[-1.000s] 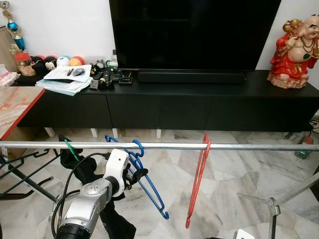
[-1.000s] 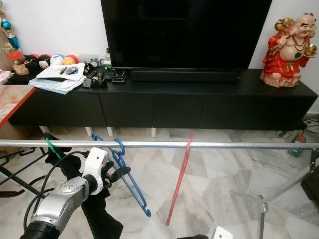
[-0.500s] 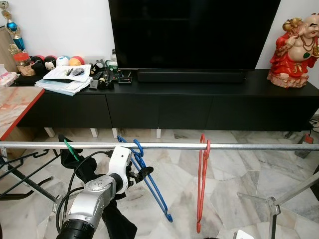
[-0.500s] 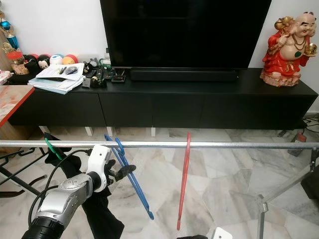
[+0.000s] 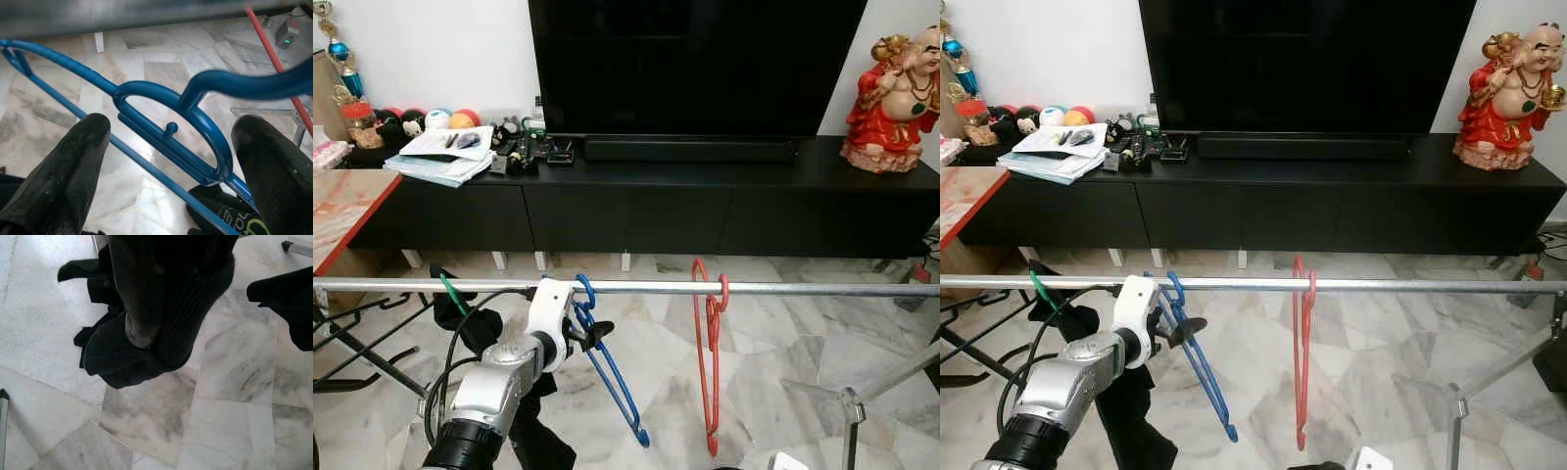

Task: Hang hanger

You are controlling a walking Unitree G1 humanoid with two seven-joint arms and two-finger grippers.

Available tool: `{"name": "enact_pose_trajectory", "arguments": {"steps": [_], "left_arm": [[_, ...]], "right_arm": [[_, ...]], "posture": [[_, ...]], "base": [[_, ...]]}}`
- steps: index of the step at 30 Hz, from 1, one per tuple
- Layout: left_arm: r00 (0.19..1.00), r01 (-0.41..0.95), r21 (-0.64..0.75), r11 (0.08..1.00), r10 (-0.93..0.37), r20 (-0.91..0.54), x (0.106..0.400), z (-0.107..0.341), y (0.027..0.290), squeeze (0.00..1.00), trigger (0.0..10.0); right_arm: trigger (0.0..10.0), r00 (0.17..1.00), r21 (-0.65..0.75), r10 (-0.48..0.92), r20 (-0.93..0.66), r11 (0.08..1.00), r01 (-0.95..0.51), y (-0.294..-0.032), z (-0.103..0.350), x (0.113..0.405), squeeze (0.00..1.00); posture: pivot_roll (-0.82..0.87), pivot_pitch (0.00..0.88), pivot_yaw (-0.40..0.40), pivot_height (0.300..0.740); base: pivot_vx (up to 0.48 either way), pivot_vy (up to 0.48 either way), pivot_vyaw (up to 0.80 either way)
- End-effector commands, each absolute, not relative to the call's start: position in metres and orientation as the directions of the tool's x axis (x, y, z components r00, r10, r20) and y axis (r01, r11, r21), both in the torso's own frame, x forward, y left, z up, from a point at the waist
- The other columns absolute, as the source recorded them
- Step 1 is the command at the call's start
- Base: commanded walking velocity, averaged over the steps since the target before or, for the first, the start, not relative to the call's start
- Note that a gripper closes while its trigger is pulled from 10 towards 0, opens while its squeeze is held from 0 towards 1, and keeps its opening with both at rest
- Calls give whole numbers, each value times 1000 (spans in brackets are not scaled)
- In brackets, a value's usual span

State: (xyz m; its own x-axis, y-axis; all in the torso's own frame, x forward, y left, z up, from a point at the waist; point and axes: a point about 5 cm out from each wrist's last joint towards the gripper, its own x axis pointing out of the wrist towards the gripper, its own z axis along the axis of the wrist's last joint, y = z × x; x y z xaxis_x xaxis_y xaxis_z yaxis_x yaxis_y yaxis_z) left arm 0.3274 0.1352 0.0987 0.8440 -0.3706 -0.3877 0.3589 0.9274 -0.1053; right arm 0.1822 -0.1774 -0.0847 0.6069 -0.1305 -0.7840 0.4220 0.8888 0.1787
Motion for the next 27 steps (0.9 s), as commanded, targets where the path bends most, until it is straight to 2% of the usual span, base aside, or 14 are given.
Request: {"name": "enact_pose_trajectory", "arguments": {"steps": [1, 11, 17, 27], "left_arm": [[852, 354, -86, 931, -359, -381, 330, 105, 135, 0, 10000], [832, 357, -37, 934, -335, -442, 329, 100, 134, 0, 10000], [828, 324, 13, 946, -277, -488, 328, 98, 141, 0, 10000], [812, 340, 19, 940, -283, -511, 327, 97, 139, 0, 10000]], "right_arm": [[10000, 597, 175, -129, -792, 889, 423, -177, -86, 179, 0], [10000, 595, 177, -126, -794, 887, 425, -177, -87, 178, 0], [10000, 593, 175, -127, -795, 888, 425, -176, -87, 178, 0], [10000, 591, 172, -128, -796, 889, 425, -177, -87, 177, 0]], "posture": [[112, 0, 19, 740], [114, 0, 21, 740], [116, 0, 21, 740], [116, 0, 19, 740]], "base": [[0, 0, 0], [0, 0, 0], [0, 0, 0], [0, 0, 0]]}}
